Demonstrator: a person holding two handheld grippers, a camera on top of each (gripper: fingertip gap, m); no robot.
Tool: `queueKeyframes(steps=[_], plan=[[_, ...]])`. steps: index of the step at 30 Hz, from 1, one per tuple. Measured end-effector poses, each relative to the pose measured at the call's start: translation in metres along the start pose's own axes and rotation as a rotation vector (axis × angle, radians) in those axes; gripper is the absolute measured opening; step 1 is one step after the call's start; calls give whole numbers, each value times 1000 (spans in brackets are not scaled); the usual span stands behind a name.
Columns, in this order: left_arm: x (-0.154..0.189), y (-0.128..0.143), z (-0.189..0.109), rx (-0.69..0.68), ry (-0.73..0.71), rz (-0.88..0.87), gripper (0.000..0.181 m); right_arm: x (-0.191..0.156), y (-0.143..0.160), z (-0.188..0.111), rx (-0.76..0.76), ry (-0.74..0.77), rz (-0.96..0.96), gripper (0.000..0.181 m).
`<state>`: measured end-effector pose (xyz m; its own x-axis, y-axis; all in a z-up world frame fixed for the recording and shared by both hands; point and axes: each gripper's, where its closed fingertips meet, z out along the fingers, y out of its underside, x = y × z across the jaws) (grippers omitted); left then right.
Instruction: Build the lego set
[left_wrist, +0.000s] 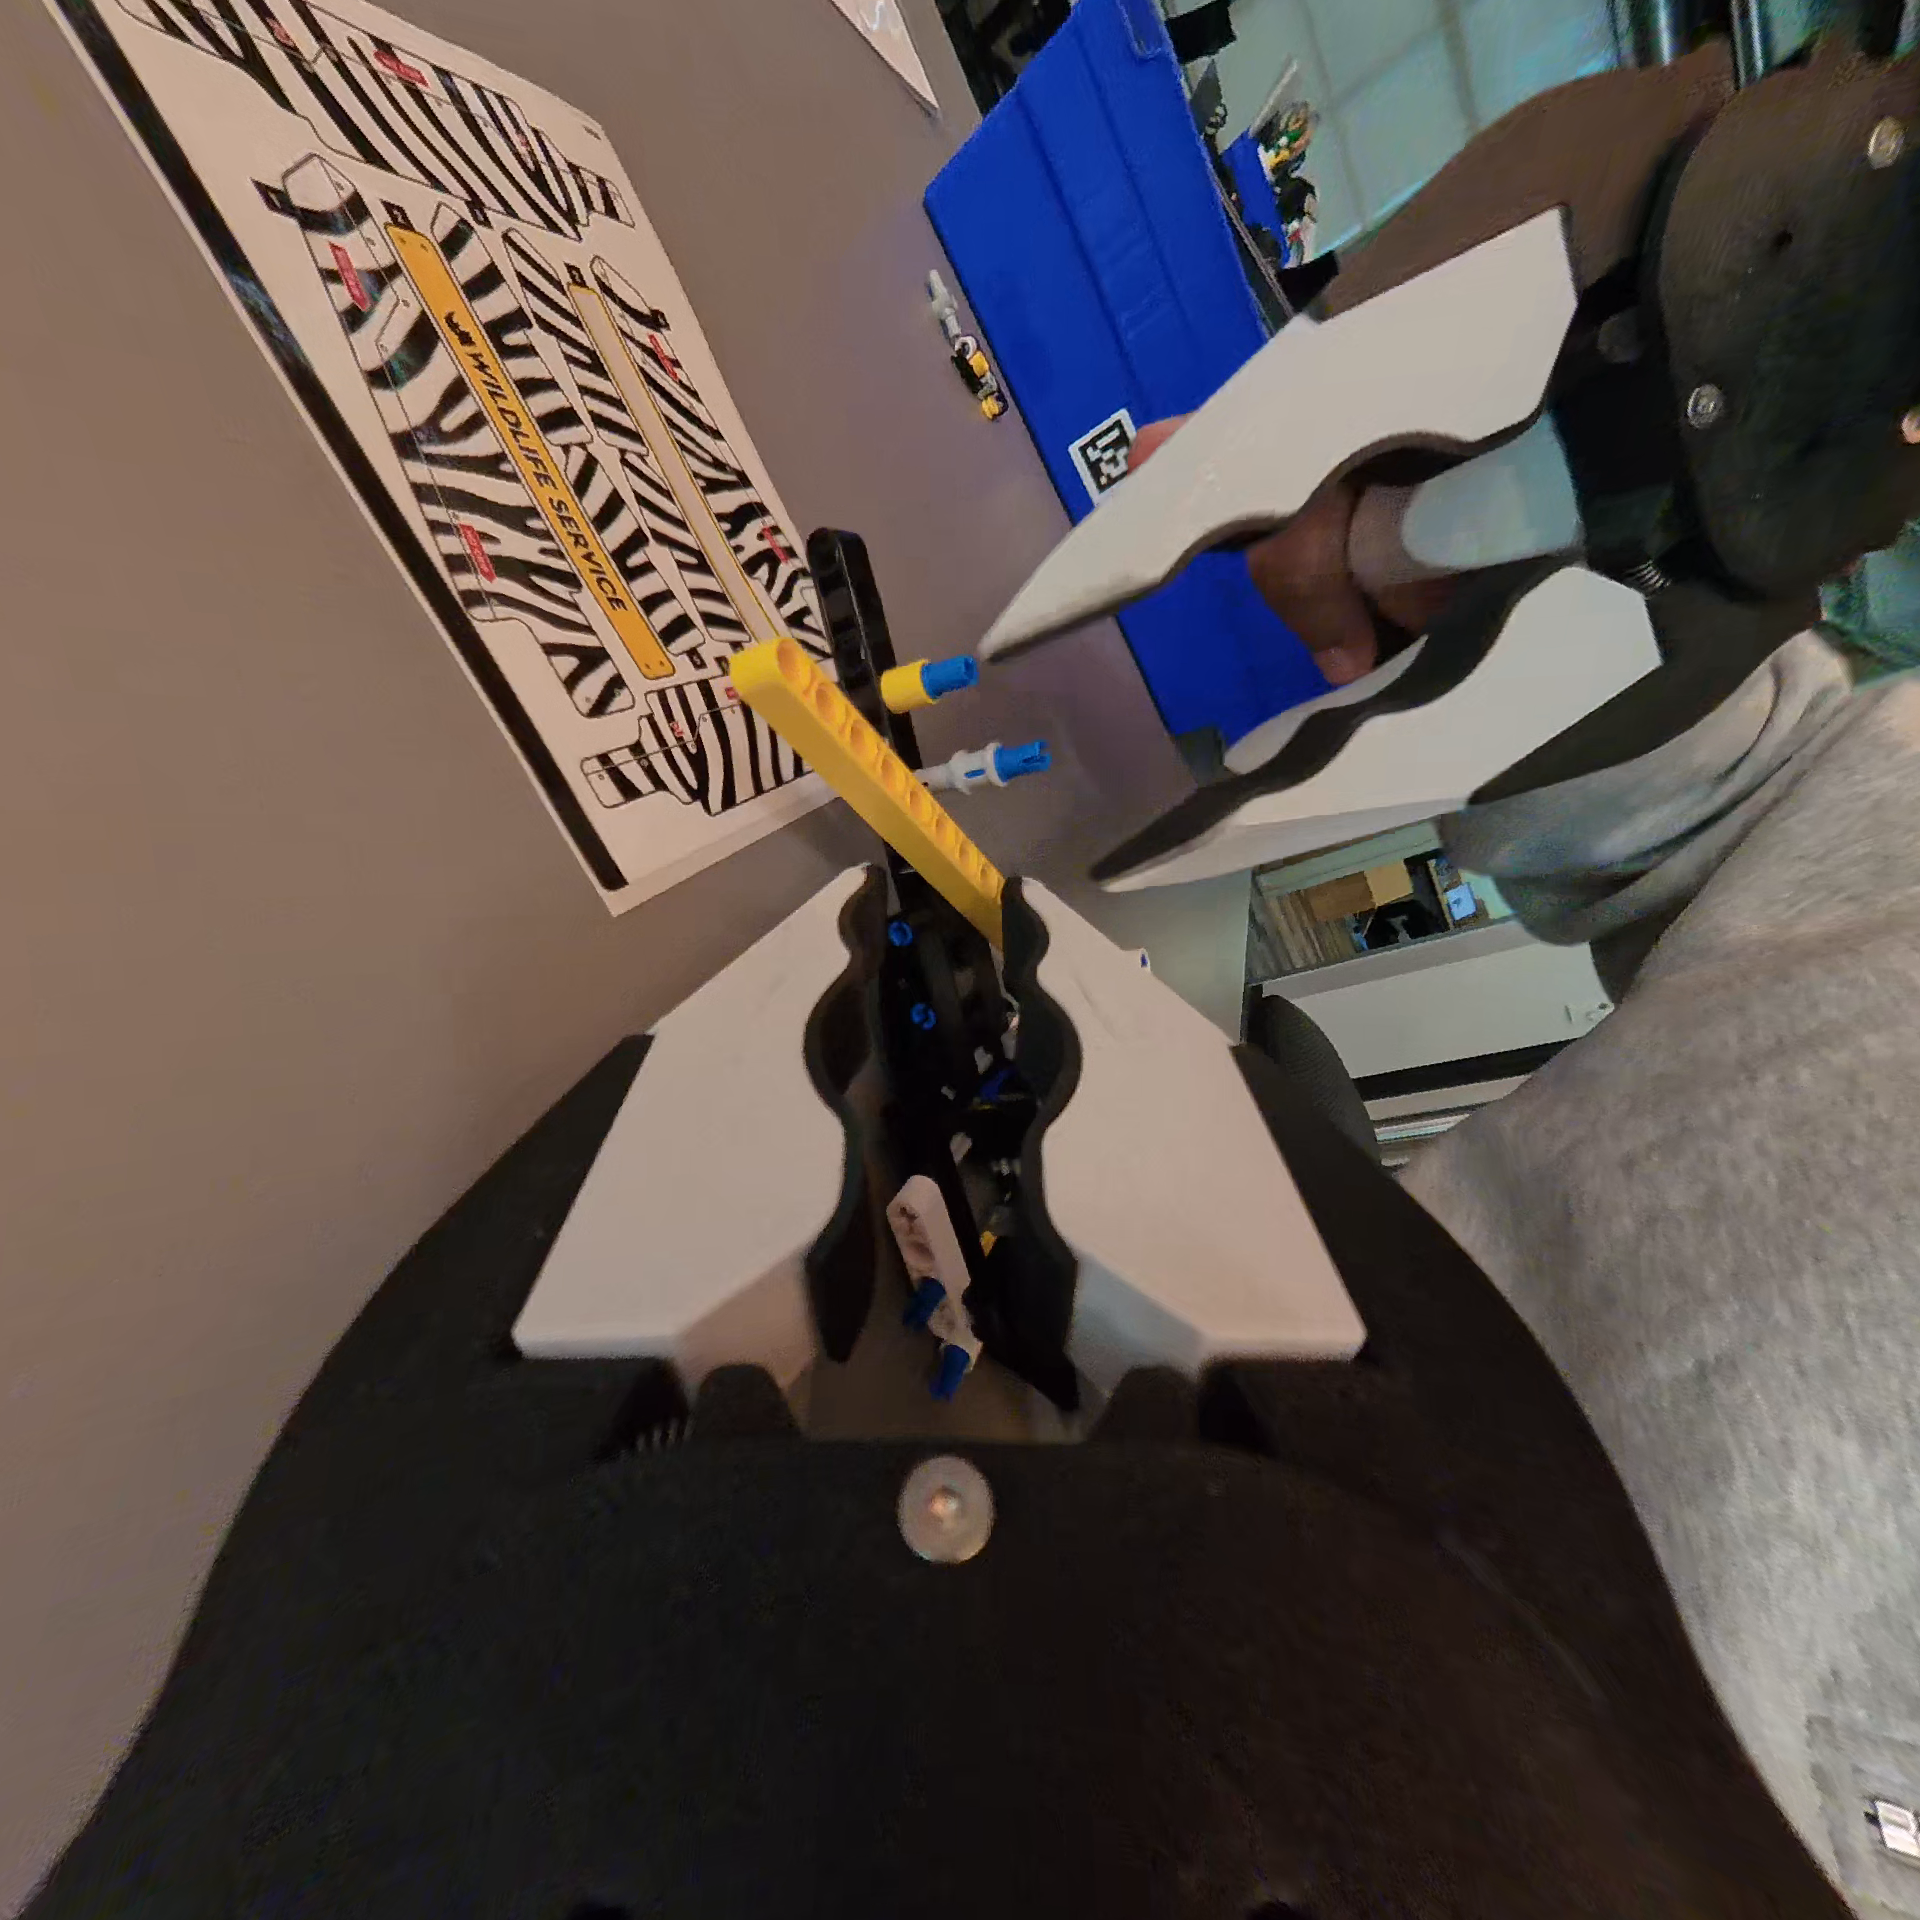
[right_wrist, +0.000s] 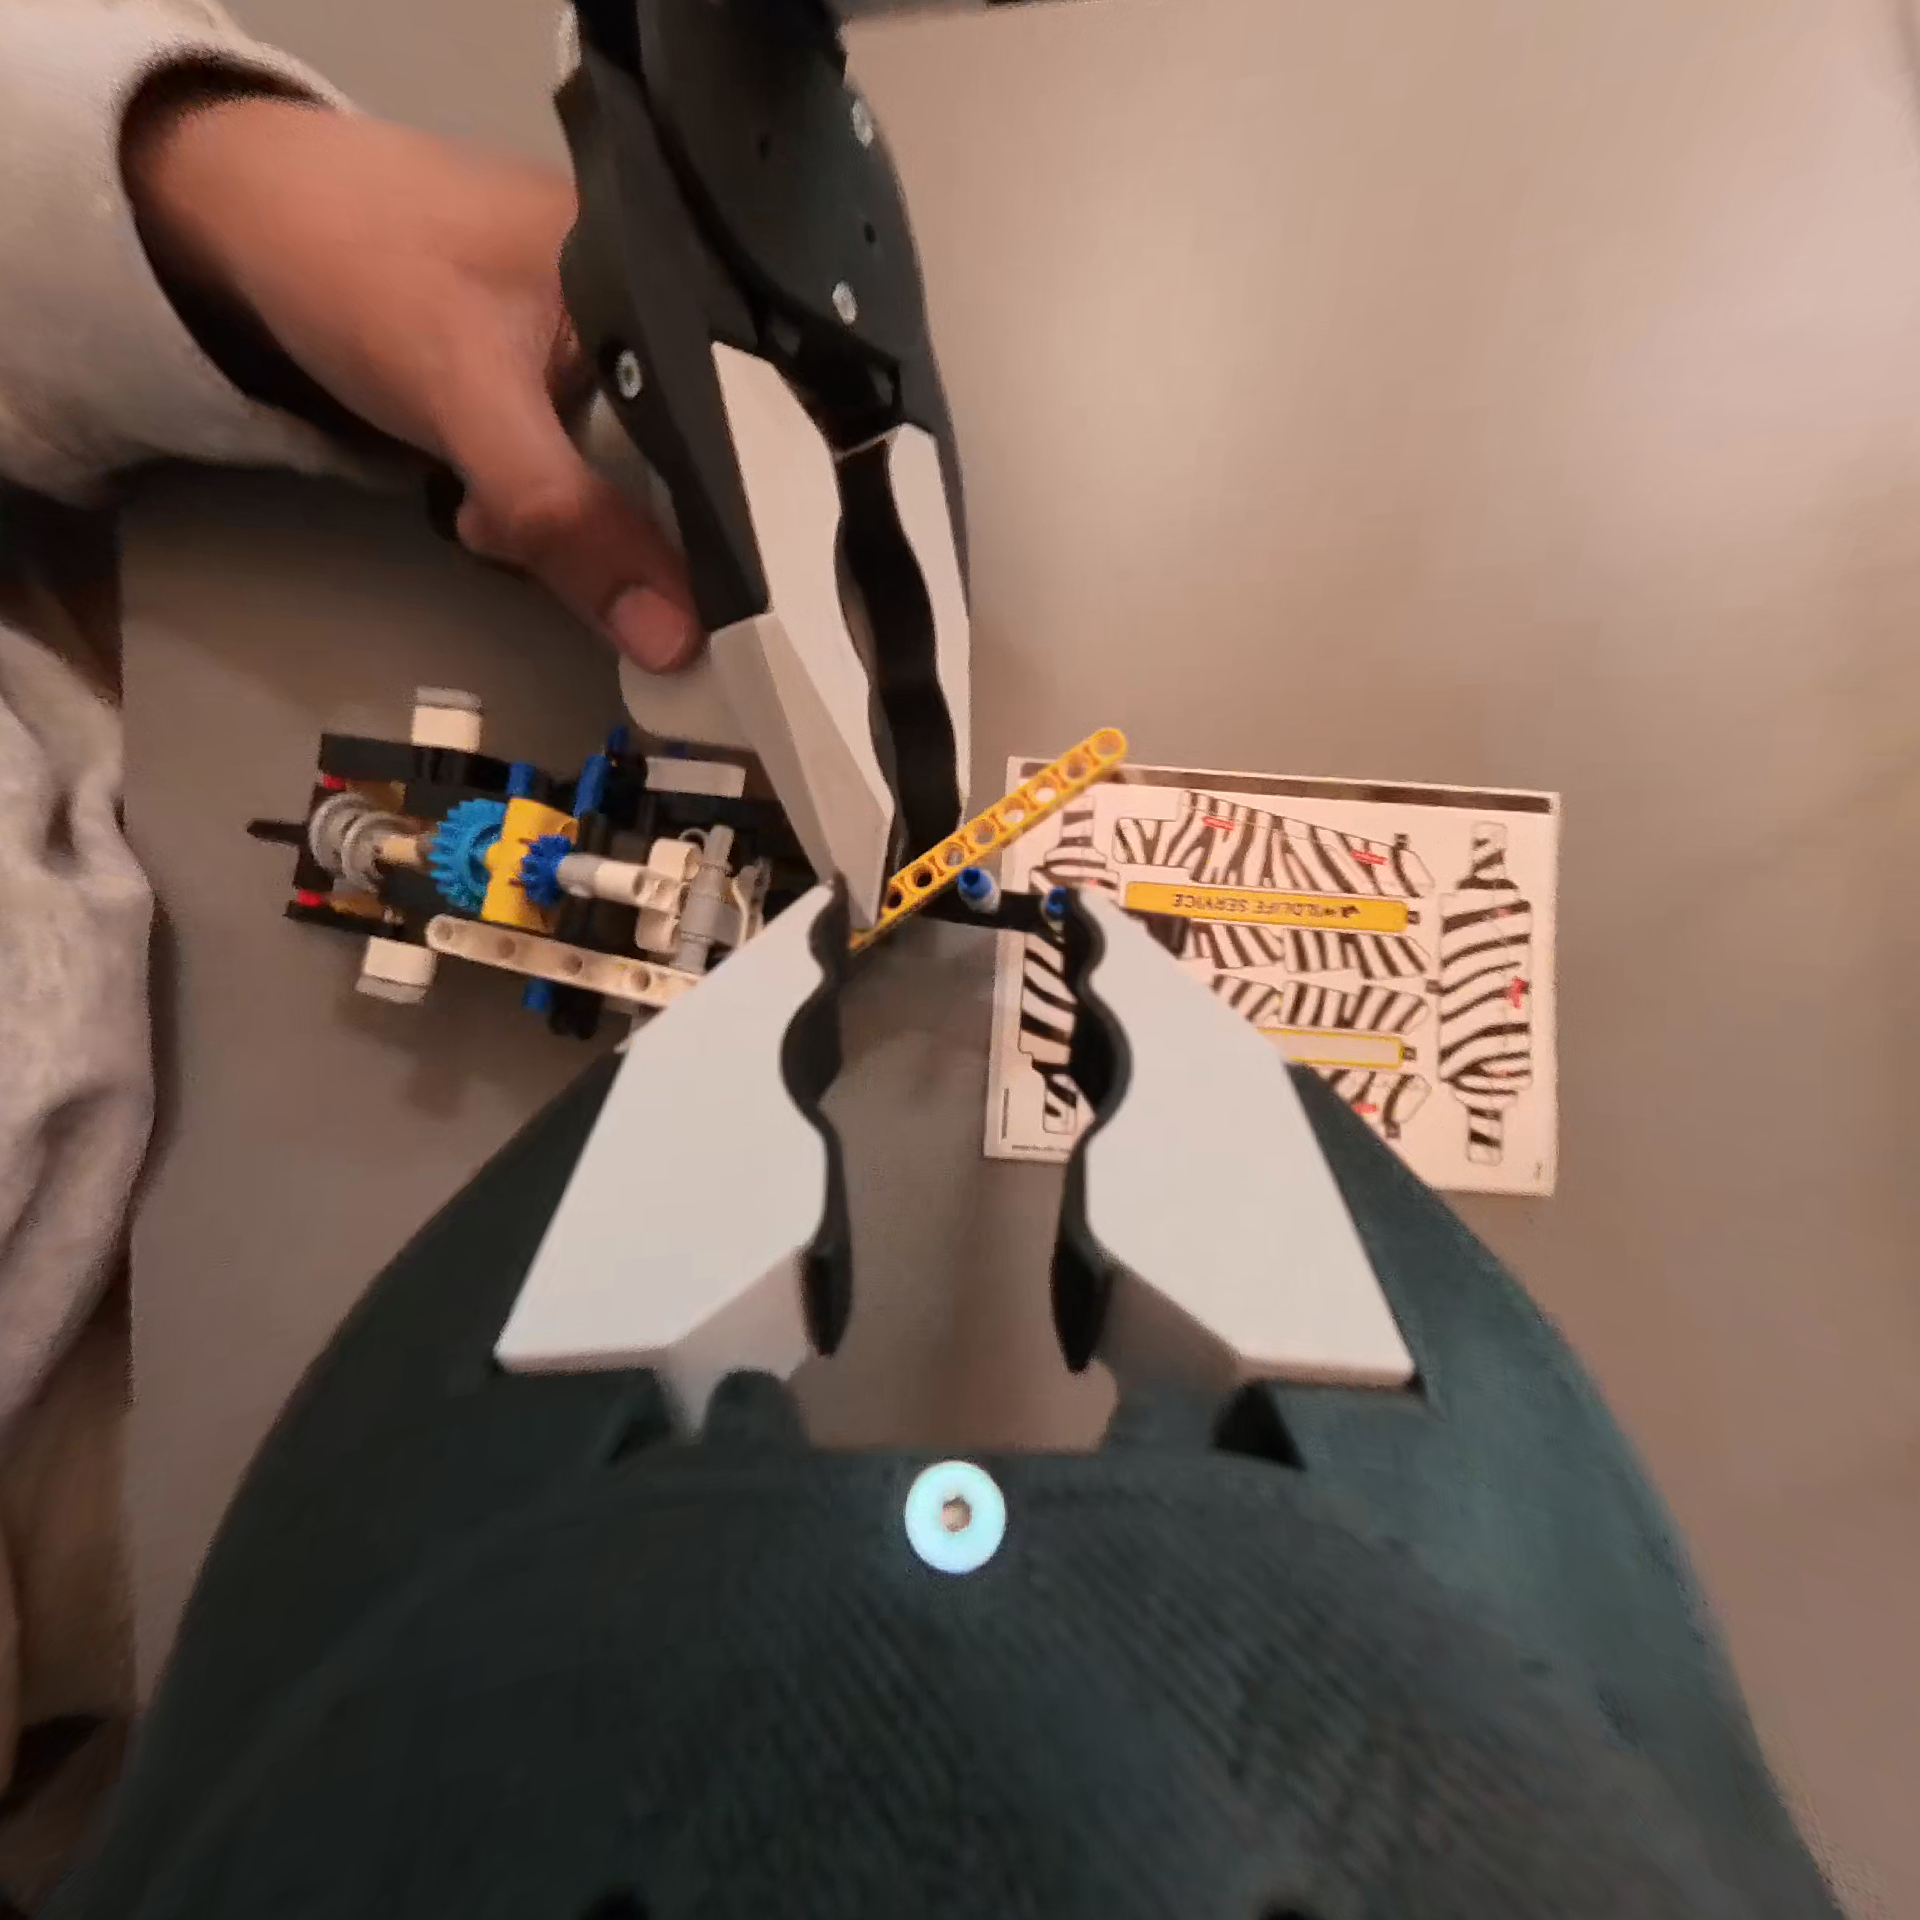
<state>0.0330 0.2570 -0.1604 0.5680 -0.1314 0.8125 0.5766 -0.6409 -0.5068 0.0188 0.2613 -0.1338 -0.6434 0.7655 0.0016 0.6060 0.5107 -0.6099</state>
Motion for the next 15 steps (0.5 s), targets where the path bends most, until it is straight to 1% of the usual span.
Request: queueKeyframes(steps=[3, 6, 9, 12, 13, 15], plan=[[1, -2, -2, 17, 14, -4, 21, 6, -2, -16, 116, 104, 98, 51], [2, -5, -4, 38, 27, -9, 20, 8, -3, -28, 289, 169, 278, 58], [4, -7, -5, 53, 32, 6, 20, 5, -6, -32, 524, 150, 475, 59], [4, -8, -6, 71, 21, 25, 19, 10, -4, -29, 742, 73, 652, 57], [4, -8, -7, 77, 18, 29, 19, 13, -1, -25, 779, 33, 701, 58], [4, -10, -8, 89, 10, 37, 19, 15, 2, -15, 782, -76, 787, 58]])
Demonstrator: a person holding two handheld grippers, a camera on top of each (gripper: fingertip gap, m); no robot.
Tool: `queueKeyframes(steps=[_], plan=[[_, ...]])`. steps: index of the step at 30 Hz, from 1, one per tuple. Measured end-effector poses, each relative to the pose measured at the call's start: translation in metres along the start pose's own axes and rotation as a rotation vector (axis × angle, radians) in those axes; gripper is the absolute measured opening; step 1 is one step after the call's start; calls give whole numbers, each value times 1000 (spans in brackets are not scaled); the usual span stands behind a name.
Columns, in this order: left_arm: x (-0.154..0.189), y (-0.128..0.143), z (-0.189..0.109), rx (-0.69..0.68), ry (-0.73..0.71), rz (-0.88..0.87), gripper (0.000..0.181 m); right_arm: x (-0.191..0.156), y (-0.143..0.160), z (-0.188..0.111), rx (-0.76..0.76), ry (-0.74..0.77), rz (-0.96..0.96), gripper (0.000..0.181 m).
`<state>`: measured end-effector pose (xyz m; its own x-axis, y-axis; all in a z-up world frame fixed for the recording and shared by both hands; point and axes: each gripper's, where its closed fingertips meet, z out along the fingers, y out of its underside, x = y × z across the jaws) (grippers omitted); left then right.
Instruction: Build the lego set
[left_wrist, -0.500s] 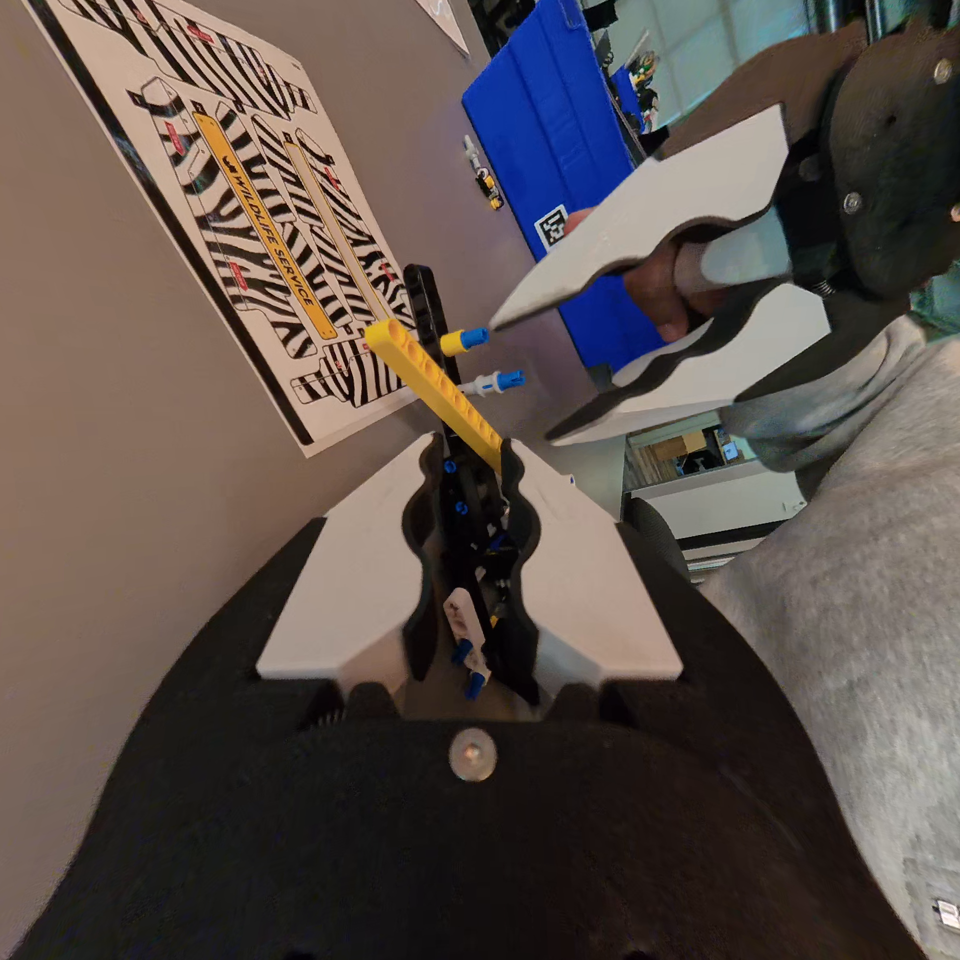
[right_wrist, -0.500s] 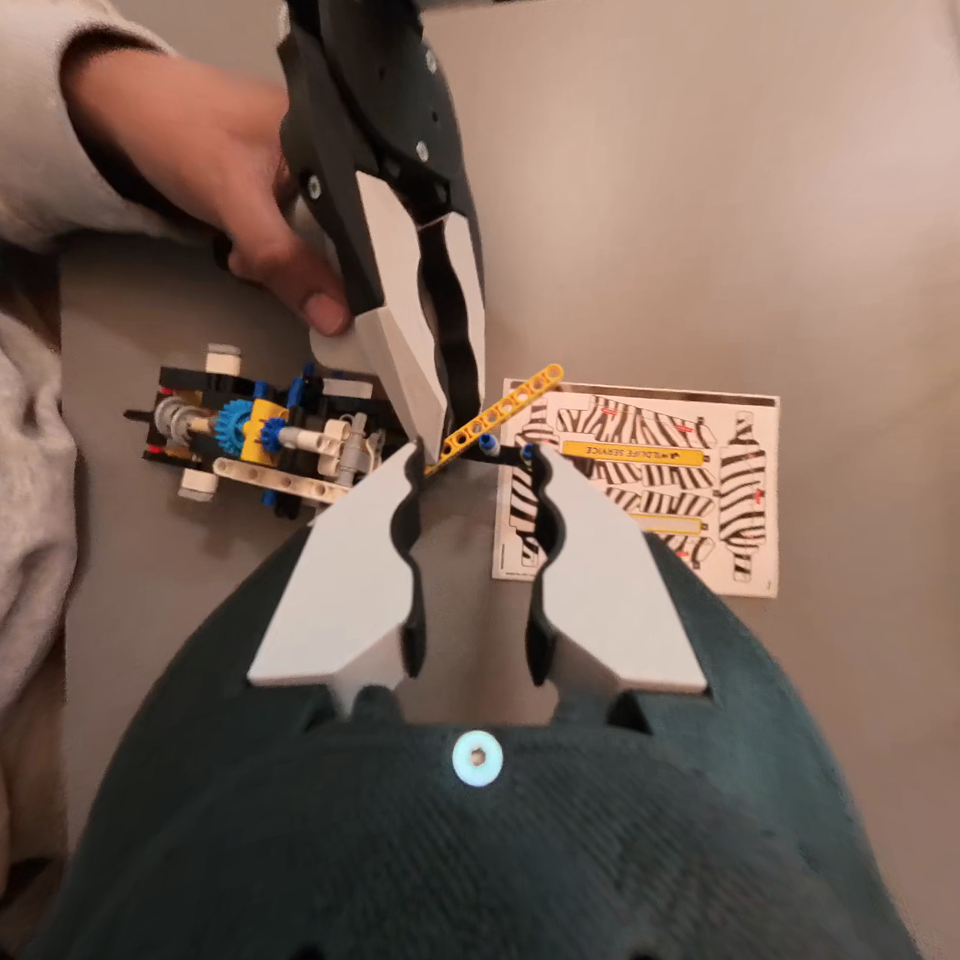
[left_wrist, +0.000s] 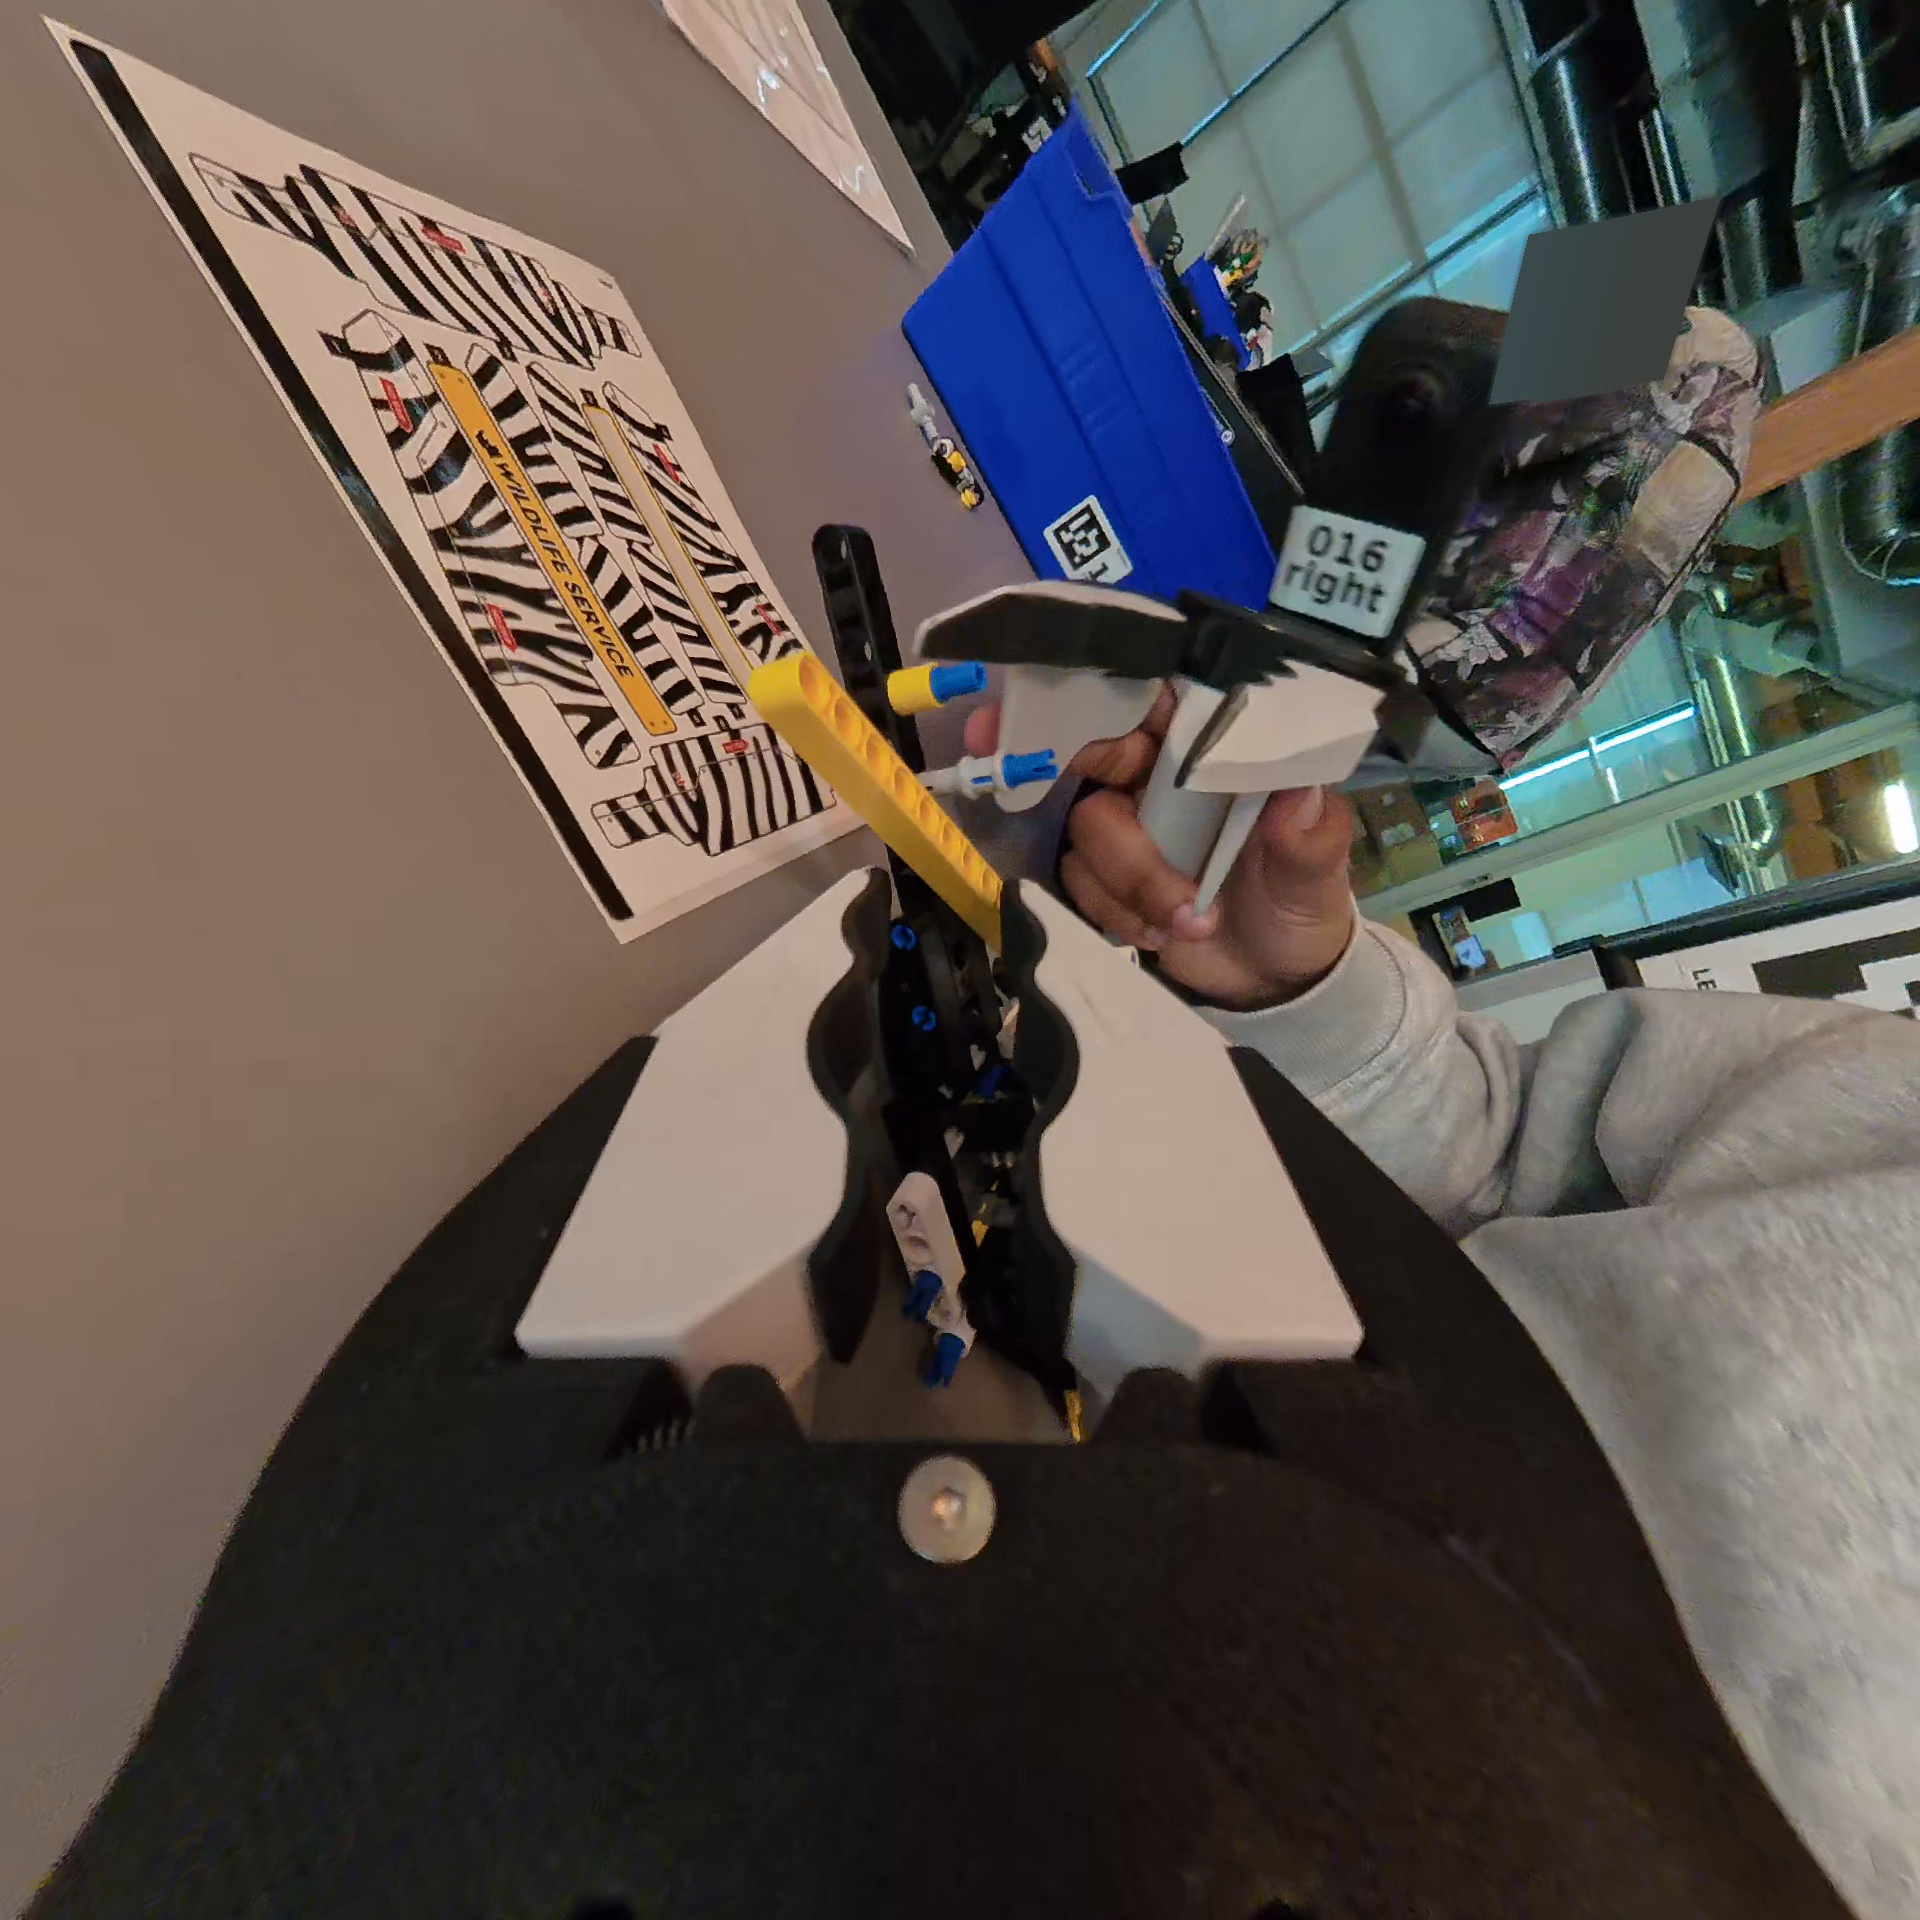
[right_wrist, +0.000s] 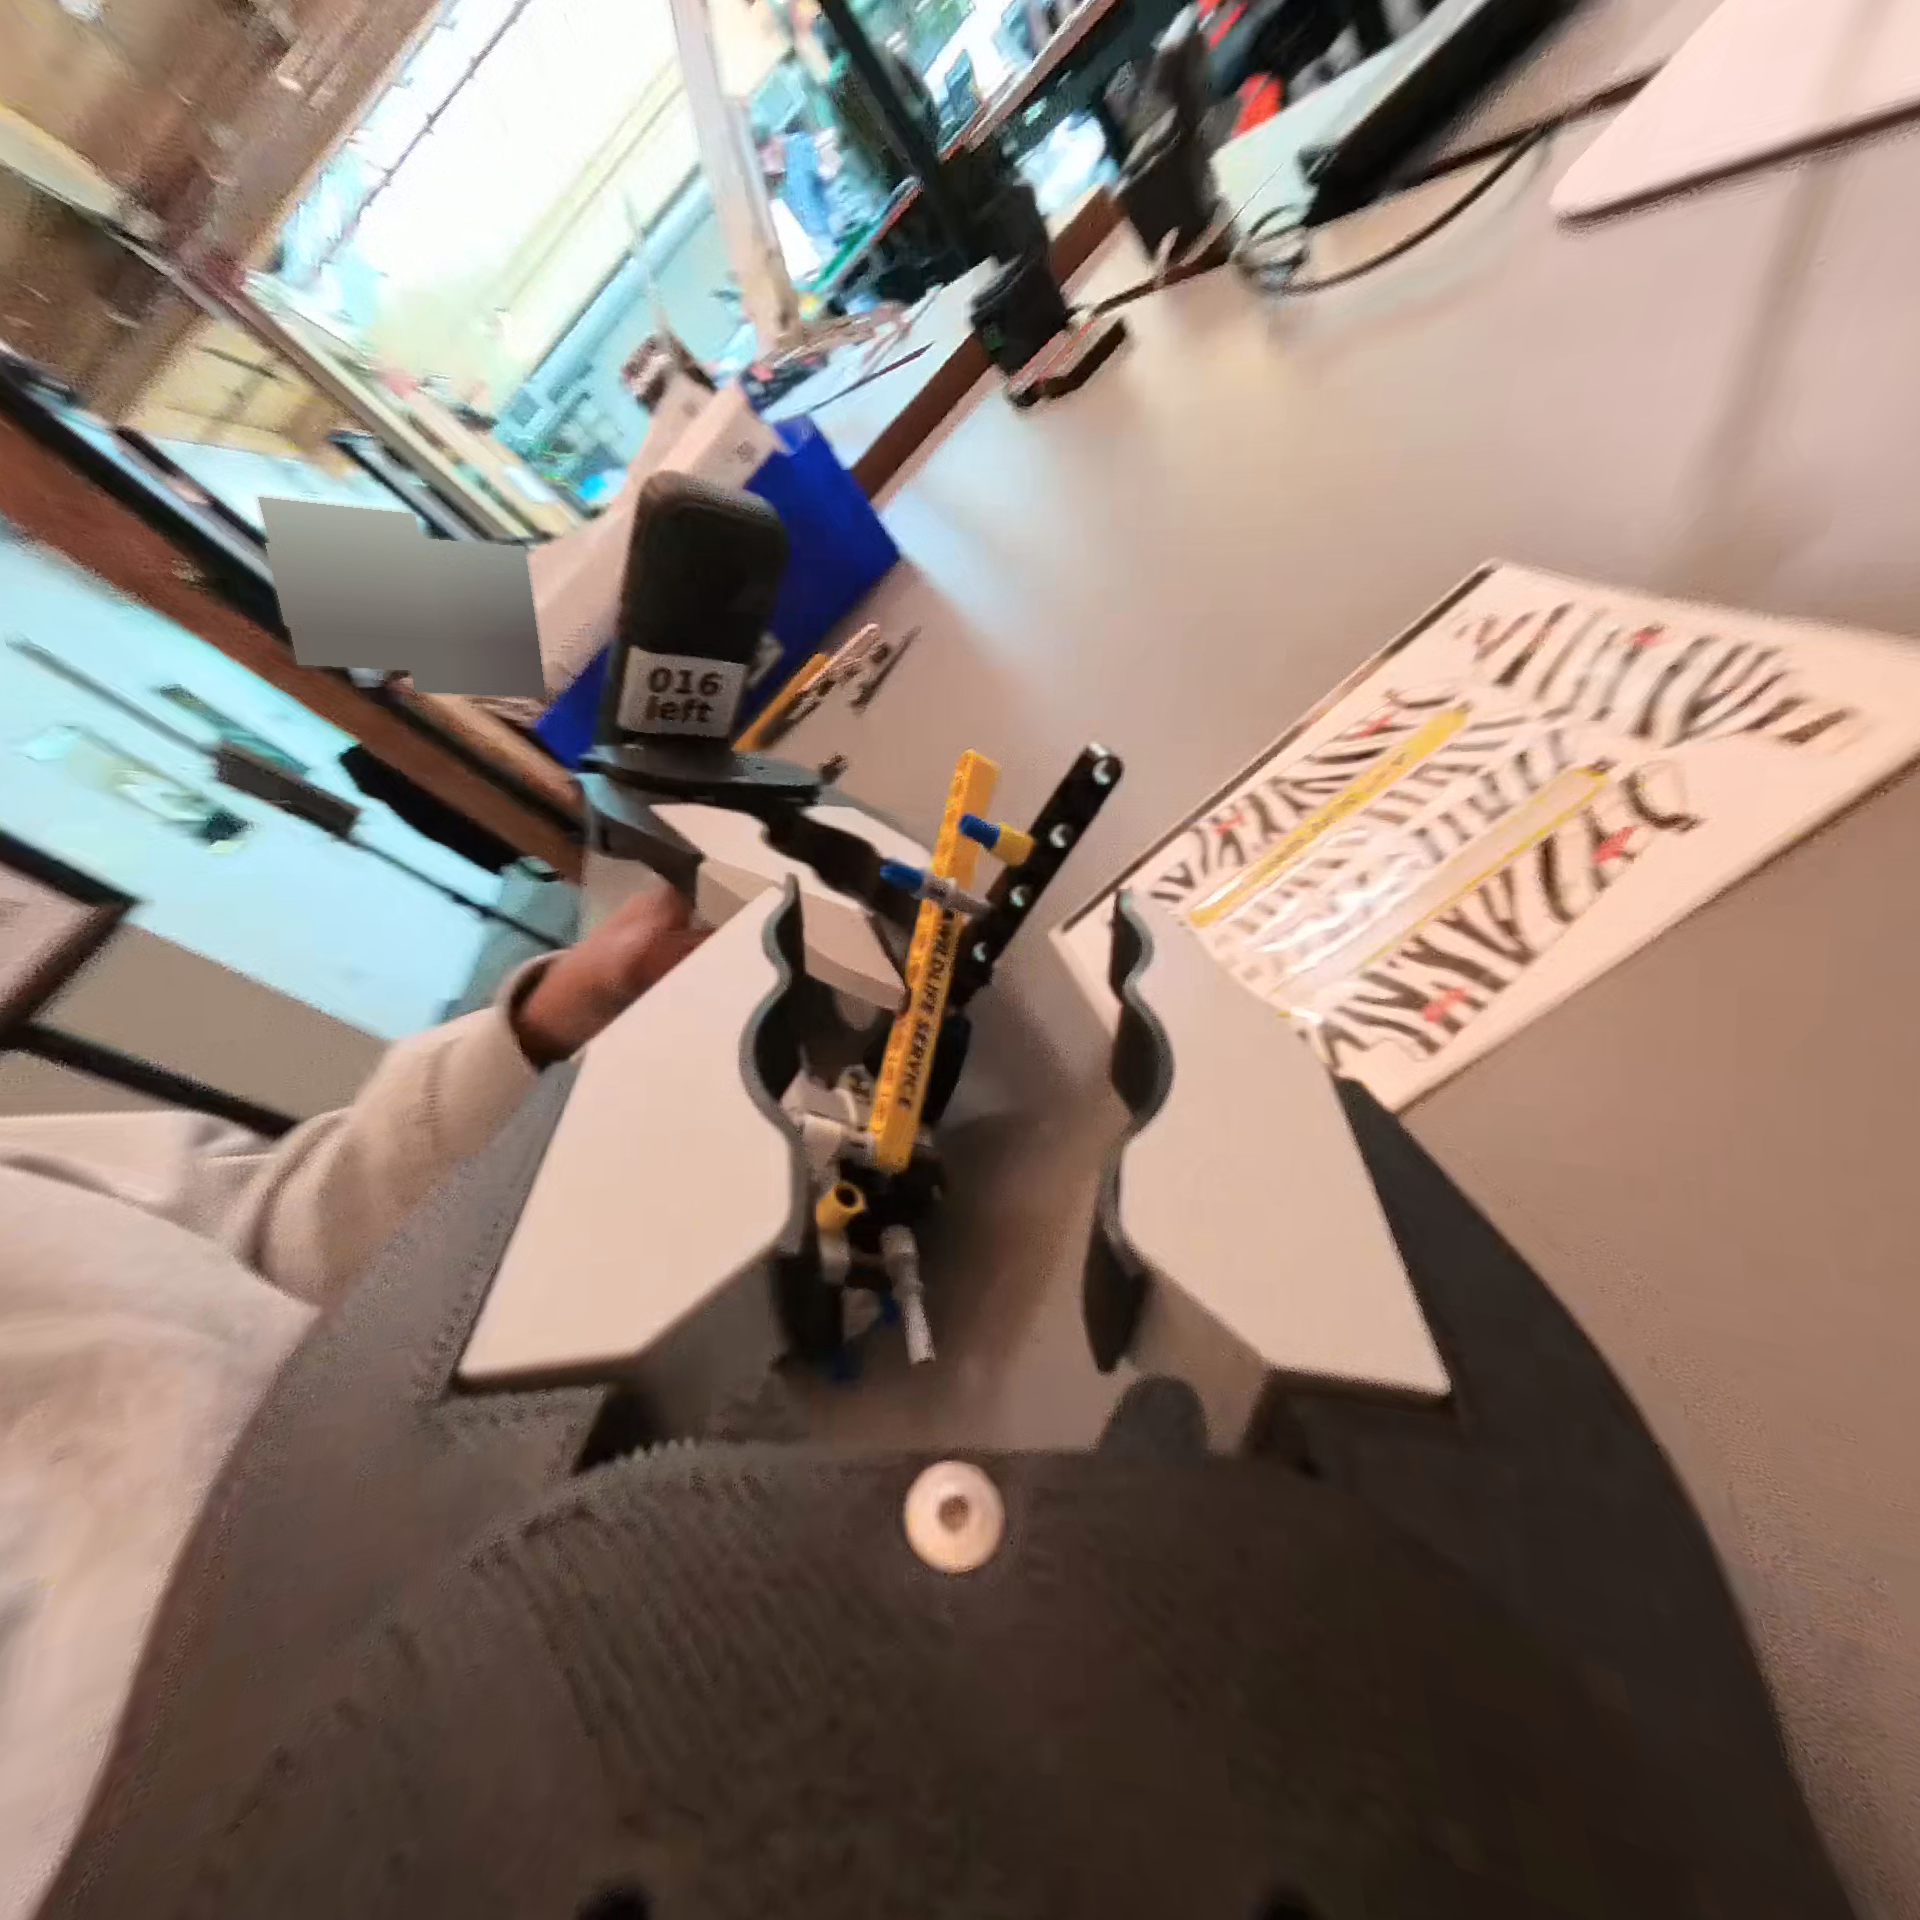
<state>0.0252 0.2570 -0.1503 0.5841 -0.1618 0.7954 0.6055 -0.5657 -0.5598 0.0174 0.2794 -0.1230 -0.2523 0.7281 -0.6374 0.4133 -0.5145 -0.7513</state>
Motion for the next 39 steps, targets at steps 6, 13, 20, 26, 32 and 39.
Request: queueKeyframes(steps=[6, 13, 20, 26, 32, 39], plan=[[1, -1, 0, 9, -7, 18, 19, 10, 10, 10, -78, -8, 124, 57], [0, 0, 0, 8, -12, 22, 19, 4, 11, 23, -79, -73, 209, 43], [-3, 0, 0, 7, -41, 20, 19, 4, 12, 26, -82, -91, 288, 33], [-5, 1, 1, 0, -59, 21, 18, 6, 15, 27, -93, -97, 345, 32], [-6, 1, 1, 0, -71, 21, 18, 8, 16, 27, -98, -103, 375, 32], [0, -1, -1, 17, -24, 25, 18, 7, 5, 27, -32, -178, 472, 39]])
